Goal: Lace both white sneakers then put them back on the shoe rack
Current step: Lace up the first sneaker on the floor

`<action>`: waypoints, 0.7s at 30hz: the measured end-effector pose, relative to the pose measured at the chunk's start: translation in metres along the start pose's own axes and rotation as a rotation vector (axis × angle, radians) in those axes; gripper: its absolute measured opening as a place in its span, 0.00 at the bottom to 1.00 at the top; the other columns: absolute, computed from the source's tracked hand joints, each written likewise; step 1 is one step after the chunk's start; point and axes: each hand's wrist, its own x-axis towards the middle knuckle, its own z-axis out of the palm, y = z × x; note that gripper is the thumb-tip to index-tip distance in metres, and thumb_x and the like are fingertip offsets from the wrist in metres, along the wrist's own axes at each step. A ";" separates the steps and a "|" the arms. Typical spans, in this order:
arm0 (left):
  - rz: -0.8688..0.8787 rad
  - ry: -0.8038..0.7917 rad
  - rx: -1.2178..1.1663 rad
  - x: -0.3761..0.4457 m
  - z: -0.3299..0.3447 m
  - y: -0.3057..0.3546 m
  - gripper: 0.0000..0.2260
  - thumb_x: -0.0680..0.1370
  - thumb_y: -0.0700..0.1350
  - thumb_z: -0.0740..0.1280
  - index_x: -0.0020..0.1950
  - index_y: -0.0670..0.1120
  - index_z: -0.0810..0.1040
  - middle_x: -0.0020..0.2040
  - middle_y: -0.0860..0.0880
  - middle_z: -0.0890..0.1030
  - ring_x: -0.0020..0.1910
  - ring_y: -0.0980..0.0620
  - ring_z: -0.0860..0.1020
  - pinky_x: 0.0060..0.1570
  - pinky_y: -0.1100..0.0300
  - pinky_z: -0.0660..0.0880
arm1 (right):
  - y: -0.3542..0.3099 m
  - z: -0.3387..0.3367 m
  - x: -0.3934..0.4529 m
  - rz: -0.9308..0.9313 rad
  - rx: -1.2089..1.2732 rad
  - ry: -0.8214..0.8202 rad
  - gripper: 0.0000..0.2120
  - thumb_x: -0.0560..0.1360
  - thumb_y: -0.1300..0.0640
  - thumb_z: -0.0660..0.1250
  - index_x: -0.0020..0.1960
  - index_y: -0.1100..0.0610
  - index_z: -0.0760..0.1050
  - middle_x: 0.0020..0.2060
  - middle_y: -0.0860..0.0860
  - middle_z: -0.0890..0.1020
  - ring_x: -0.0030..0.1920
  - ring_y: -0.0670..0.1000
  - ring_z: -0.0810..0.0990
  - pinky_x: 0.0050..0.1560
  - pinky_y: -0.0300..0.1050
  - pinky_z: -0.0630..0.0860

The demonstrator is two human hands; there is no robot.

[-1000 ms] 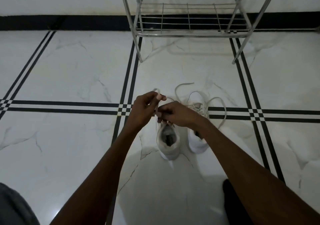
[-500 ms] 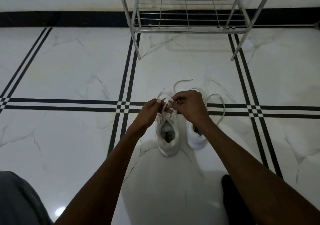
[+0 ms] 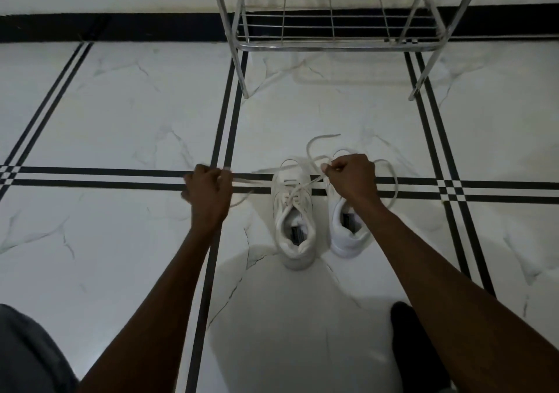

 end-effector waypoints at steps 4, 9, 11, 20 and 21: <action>-0.294 -0.051 0.338 -0.007 -0.001 -0.029 0.22 0.84 0.56 0.56 0.56 0.42 0.83 0.59 0.38 0.78 0.65 0.35 0.71 0.65 0.37 0.64 | 0.015 0.006 -0.002 0.000 -0.303 -0.072 0.18 0.76 0.47 0.71 0.45 0.64 0.84 0.45 0.60 0.85 0.52 0.61 0.82 0.52 0.51 0.76; 0.074 -0.194 0.142 -0.023 0.031 -0.020 0.21 0.82 0.57 0.57 0.60 0.43 0.81 0.61 0.41 0.81 0.63 0.39 0.77 0.64 0.41 0.72 | 0.004 0.006 -0.013 -0.206 -0.362 -0.082 0.23 0.72 0.49 0.75 0.64 0.55 0.77 0.65 0.56 0.74 0.65 0.61 0.69 0.64 0.61 0.71; 0.214 -0.375 0.027 -0.031 0.047 -0.005 0.12 0.82 0.47 0.63 0.59 0.44 0.82 0.58 0.43 0.83 0.60 0.43 0.79 0.60 0.47 0.74 | 0.003 0.012 -0.015 -0.328 -0.314 -0.241 0.18 0.71 0.57 0.75 0.60 0.52 0.81 0.62 0.53 0.79 0.63 0.59 0.74 0.62 0.60 0.72; 0.249 -0.291 0.215 -0.040 0.058 0.013 0.09 0.77 0.36 0.66 0.50 0.50 0.74 0.47 0.51 0.83 0.54 0.45 0.79 0.64 0.40 0.70 | -0.014 0.017 -0.021 -0.332 -0.473 -0.336 0.12 0.77 0.61 0.64 0.55 0.51 0.84 0.52 0.50 0.86 0.57 0.56 0.81 0.62 0.56 0.64; 0.259 -0.294 0.272 -0.042 0.057 0.017 0.12 0.75 0.33 0.64 0.52 0.49 0.73 0.46 0.52 0.82 0.54 0.46 0.79 0.67 0.39 0.67 | -0.017 0.017 -0.020 -0.329 -0.467 -0.322 0.13 0.76 0.62 0.65 0.55 0.51 0.84 0.52 0.50 0.87 0.57 0.55 0.82 0.62 0.55 0.64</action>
